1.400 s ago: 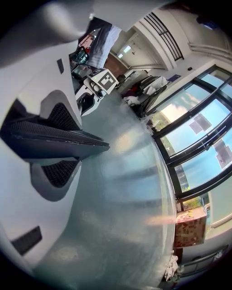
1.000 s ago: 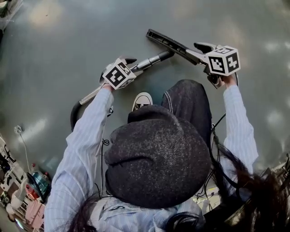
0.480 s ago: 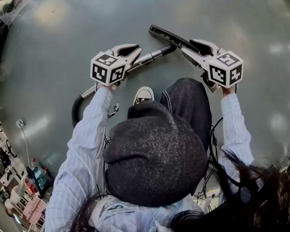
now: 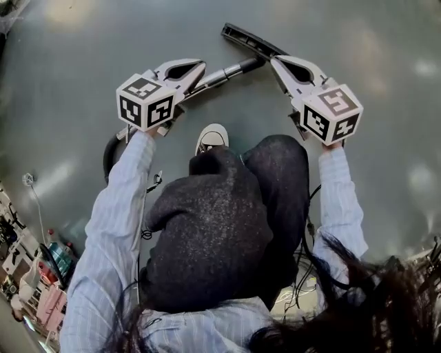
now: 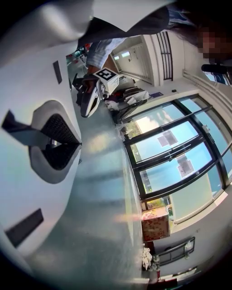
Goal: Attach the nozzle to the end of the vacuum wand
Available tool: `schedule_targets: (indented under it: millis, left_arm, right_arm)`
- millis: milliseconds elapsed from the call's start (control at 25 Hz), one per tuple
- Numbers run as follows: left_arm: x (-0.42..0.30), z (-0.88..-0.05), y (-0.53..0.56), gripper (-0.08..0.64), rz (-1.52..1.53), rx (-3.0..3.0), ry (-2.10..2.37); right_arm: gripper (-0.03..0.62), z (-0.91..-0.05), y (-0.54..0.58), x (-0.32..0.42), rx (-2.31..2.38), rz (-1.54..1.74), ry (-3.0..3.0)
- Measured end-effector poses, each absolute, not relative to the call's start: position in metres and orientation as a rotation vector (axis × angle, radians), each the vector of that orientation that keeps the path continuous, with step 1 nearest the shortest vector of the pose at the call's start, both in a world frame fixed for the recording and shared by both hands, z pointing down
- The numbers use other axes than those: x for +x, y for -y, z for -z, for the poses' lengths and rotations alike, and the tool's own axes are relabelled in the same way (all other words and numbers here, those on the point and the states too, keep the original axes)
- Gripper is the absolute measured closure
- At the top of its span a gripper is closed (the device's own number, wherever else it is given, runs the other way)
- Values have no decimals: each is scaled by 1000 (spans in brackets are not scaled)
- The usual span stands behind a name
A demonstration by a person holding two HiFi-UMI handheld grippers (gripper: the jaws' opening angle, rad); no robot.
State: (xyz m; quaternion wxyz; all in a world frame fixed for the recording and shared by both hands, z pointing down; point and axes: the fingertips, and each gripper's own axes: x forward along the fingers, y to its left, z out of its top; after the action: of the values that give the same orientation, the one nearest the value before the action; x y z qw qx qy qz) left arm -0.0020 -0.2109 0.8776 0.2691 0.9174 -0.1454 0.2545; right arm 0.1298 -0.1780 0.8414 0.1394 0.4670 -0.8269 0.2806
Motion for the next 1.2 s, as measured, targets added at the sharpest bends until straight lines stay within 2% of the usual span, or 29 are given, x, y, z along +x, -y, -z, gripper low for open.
schedule_targets:
  millis: [400, 600, 1040, 1200]
  left_arm:
    - [-71, -821, 180, 555, -780, 2341, 633]
    - [-107, -778, 158, 555, -648, 2151, 765]
    - [-98, -590, 78, 555, -738, 2284, 568]
    - [-91, -510, 32, 555, -651, 2251, 580]
  right_arm:
    - [588, -798, 148, 77, 1393, -1171, 2291]
    - [588, -753, 110, 52, 1411, -1298, 2203]
    - [588, -565, 47, 34, 1305, -1335, 2184]
    - [588, -475, 19, 25, 1283, -1290, 2240]
